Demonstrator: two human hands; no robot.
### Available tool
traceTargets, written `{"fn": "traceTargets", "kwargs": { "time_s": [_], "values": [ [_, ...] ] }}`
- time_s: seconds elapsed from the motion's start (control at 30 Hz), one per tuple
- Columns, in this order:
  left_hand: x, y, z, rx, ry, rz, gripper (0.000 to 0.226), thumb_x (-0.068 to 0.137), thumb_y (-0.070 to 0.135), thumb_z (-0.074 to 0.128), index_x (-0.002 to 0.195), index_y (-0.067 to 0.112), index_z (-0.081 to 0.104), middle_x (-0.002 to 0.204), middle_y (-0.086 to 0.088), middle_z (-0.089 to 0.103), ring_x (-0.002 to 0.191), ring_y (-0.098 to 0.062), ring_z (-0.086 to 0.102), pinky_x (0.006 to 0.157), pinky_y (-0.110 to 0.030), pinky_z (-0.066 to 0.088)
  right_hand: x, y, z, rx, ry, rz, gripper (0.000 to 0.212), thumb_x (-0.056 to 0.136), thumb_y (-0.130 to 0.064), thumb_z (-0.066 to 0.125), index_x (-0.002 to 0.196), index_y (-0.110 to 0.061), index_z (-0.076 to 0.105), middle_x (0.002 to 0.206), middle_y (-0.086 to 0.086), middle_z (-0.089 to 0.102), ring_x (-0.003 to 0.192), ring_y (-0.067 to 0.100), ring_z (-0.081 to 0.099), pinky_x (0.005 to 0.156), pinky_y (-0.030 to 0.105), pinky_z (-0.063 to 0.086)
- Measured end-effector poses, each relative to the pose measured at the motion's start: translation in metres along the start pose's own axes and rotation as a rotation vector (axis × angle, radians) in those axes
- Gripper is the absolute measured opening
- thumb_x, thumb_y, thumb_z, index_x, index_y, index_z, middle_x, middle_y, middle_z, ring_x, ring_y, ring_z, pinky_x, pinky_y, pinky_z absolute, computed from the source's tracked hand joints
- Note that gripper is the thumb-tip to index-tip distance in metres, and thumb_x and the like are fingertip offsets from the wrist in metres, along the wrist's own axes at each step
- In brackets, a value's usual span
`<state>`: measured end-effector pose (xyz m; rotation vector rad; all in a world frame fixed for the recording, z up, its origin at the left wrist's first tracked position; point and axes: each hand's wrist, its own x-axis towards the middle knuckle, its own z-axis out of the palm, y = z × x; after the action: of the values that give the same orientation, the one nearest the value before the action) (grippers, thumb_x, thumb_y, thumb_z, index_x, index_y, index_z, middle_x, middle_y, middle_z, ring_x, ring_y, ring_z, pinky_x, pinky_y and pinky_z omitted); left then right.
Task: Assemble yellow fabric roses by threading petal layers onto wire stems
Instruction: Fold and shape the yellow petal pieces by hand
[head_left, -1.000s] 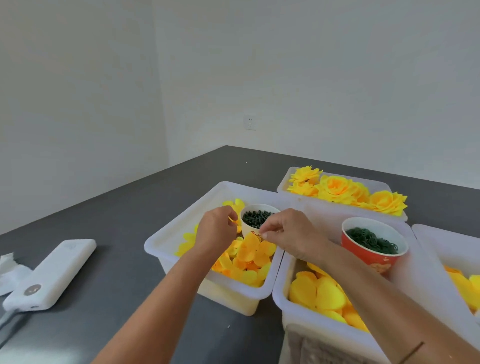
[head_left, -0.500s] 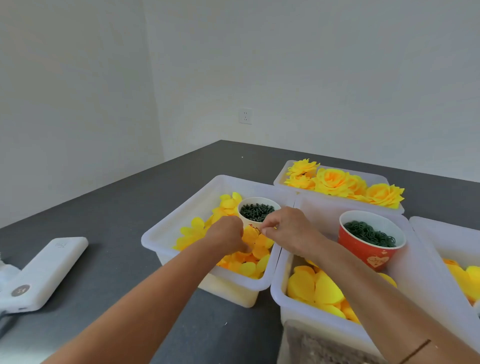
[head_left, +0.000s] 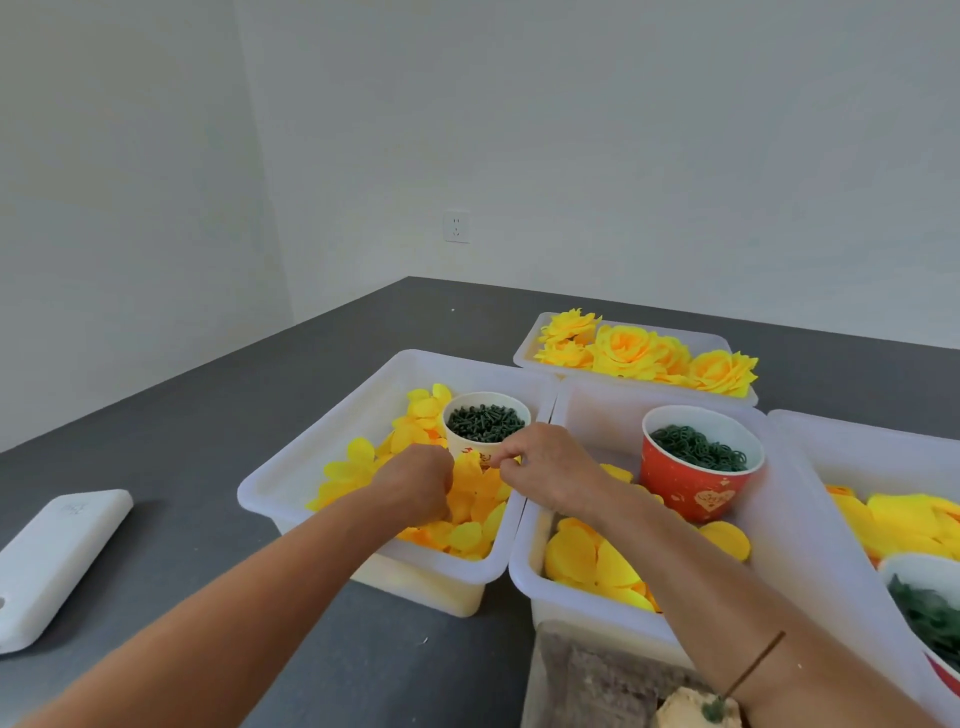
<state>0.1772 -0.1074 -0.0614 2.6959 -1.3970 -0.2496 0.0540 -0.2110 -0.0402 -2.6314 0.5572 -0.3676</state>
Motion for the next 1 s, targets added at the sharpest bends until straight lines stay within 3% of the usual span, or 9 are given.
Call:
{"fn": "traceTargets", "kwargs": {
  "time_s": [0.1,0.17,0.3,0.47,0.53,0.67,0.8,0.93,1.0],
  "values": [
    [0.003,-0.002,-0.008,-0.065,0.013,-0.023,0.033,0.079,0.031,0.072,0.102,0.007,0.066,0.098,-0.004,0.062,0.08,-0.016,0.054,0.062,-0.022,0.044,-0.006,0.0,-0.004,0.06,0.032,-0.004,0.024,0.09,-0.013,0.053,0.1,-0.009,0.074,0.104,0.003,0.071,0.099,0.016,0.06,0.074,0.016,0.036],
    [0.006,0.0,-0.018,-0.112,0.063,-0.053,0.033,0.078,0.035,0.072,0.096,0.007,0.067,0.09,-0.005,0.061,0.072,-0.015,0.051,0.05,-0.019,0.037,-0.008,0.001,-0.008,0.119,0.059,0.018,0.023,0.09,-0.016,0.055,0.104,-0.013,0.073,0.109,0.001,0.069,0.103,0.013,0.058,0.079,0.015,0.036],
    [0.013,0.011,-0.025,-0.18,0.083,-0.069,0.032,0.074,0.035,0.076,0.07,0.006,0.061,0.065,-0.003,0.056,0.053,-0.013,0.05,0.05,-0.023,0.041,-0.013,0.004,-0.009,0.177,0.091,0.012,0.023,0.09,-0.012,0.055,0.106,-0.011,0.072,0.11,0.004,0.069,0.104,0.016,0.059,0.088,0.024,0.043],
    [0.014,0.015,-0.014,-0.183,0.145,-0.08,0.019,0.074,0.023,0.077,0.084,0.011,0.067,0.09,-0.005,0.068,0.085,-0.02,0.063,0.065,-0.026,0.046,-0.011,0.005,-0.005,0.151,0.096,0.007,0.023,0.091,-0.013,0.056,0.106,-0.012,0.072,0.11,0.003,0.069,0.104,0.016,0.059,0.089,0.025,0.042],
    [0.013,0.012,-0.012,-0.189,0.153,-0.075,0.015,0.074,0.019,0.076,0.082,0.014,0.065,0.094,-0.004,0.068,0.09,-0.02,0.063,0.066,-0.026,0.046,-0.007,0.007,-0.007,0.156,0.088,0.019,0.022,0.09,-0.014,0.057,0.105,-0.014,0.072,0.111,0.001,0.068,0.105,0.014,0.059,0.088,0.022,0.041],
    [0.017,0.009,-0.009,-0.232,0.142,-0.076,0.009,0.076,0.011,0.072,0.075,0.016,0.065,0.086,-0.001,0.065,0.079,-0.015,0.058,0.061,-0.023,0.044,0.006,0.004,-0.012,0.168,0.063,0.042,0.022,0.087,-0.011,0.06,0.106,-0.014,0.072,0.112,0.0,0.069,0.106,0.012,0.06,0.089,0.02,0.044],
    [0.024,0.004,-0.008,-0.411,0.221,-0.106,0.024,0.073,0.007,0.07,0.062,0.019,0.053,0.069,0.004,0.054,0.061,-0.008,0.049,0.047,-0.019,0.036,0.016,0.002,-0.01,0.143,0.057,0.068,0.024,0.087,-0.01,0.061,0.108,-0.014,0.071,0.113,0.0,0.068,0.106,0.013,0.06,0.091,0.026,0.046],
    [0.025,0.008,-0.003,-0.376,0.144,-0.093,0.034,0.068,0.027,0.082,0.09,0.016,0.059,0.083,0.005,0.055,0.08,-0.014,0.055,0.065,-0.025,0.046,0.018,0.004,-0.001,0.118,0.078,0.085,0.024,0.086,-0.011,0.06,0.106,-0.017,0.072,0.112,-0.003,0.069,0.108,0.013,0.059,0.095,0.028,0.044],
    [0.026,0.01,-0.002,-0.357,0.1,-0.088,0.032,0.069,0.024,0.081,0.093,0.01,0.066,0.076,0.004,0.059,0.069,-0.012,0.058,0.062,-0.023,0.048,0.016,0.005,0.002,0.106,0.072,0.08,0.024,0.086,-0.012,0.06,0.106,-0.018,0.072,0.113,-0.003,0.068,0.11,0.012,0.058,0.094,0.024,0.041]
  ]
}}
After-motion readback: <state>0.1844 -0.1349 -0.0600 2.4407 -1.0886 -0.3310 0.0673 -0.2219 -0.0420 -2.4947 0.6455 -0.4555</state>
